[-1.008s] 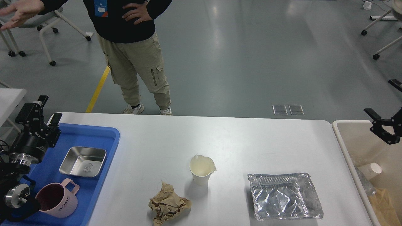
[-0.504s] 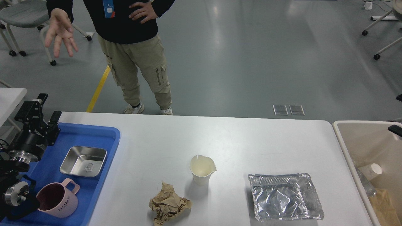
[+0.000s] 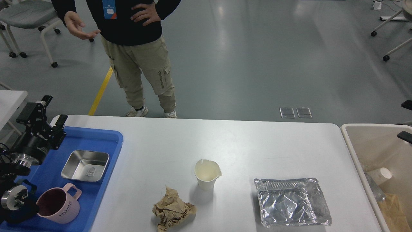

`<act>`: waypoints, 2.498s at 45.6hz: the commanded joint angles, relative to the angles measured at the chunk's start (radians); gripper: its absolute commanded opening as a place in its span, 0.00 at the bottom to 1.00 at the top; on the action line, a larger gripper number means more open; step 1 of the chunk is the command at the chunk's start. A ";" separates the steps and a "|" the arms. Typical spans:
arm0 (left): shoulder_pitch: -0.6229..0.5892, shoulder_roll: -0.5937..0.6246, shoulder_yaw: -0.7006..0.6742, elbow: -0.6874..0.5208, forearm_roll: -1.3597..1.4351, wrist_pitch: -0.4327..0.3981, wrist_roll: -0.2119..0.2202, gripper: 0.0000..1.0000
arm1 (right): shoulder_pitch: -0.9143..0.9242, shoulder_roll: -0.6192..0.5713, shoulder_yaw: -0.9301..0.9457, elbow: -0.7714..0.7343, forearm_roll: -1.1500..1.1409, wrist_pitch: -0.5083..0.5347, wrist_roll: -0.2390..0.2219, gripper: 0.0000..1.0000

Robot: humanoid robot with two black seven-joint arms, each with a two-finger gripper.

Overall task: Tidy desktop
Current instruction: 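Raise the right gripper and move it over the white bin, then lower the right gripper toward the edge of the foil tray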

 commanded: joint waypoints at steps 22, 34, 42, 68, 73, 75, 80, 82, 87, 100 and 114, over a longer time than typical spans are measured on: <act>0.003 0.002 -0.004 0.000 -0.002 0.003 -0.003 0.92 | 0.000 -0.003 -0.002 -0.028 0.007 -0.012 -0.002 1.00; 0.004 0.000 -0.004 0.001 -0.002 0.012 -0.003 0.93 | 0.002 0.001 0.002 -0.027 0.015 -0.005 -0.003 1.00; 0.003 -0.004 -0.007 0.005 -0.002 0.015 -0.001 0.93 | 0.003 0.001 0.001 -0.027 0.012 0.001 -0.002 1.00; 0.004 -0.003 -0.002 0.008 0.000 0.015 -0.003 0.94 | 0.006 -0.006 -0.002 -0.012 -0.273 0.034 0.052 1.00; 0.003 0.000 -0.004 0.008 0.000 0.014 -0.003 0.94 | 0.012 -0.008 0.001 -0.005 -0.362 0.061 0.101 1.00; 0.001 0.000 -0.004 0.008 0.000 0.015 -0.003 0.95 | 0.015 -0.005 0.002 -0.004 -0.402 0.075 0.126 1.00; 0.001 0.002 -0.002 0.008 0.000 0.015 -0.003 0.95 | 0.018 0.001 0.002 0.008 -0.482 0.087 0.167 1.00; 0.001 0.003 -0.002 0.008 0.000 0.014 -0.003 0.95 | 0.018 0.001 0.004 0.011 -0.514 0.092 0.188 1.00; 0.001 0.005 -0.002 0.008 0.000 0.014 -0.003 0.95 | 0.015 0.003 0.002 0.021 -0.586 0.095 0.209 1.00; 0.001 0.009 -0.001 0.009 0.000 0.015 -0.004 0.95 | 0.002 0.154 -0.036 0.007 -0.770 0.104 0.204 1.00; 0.001 0.026 -0.002 0.009 0.001 0.004 -0.004 0.95 | 0.015 0.325 -0.119 -0.123 -0.866 0.106 0.204 1.00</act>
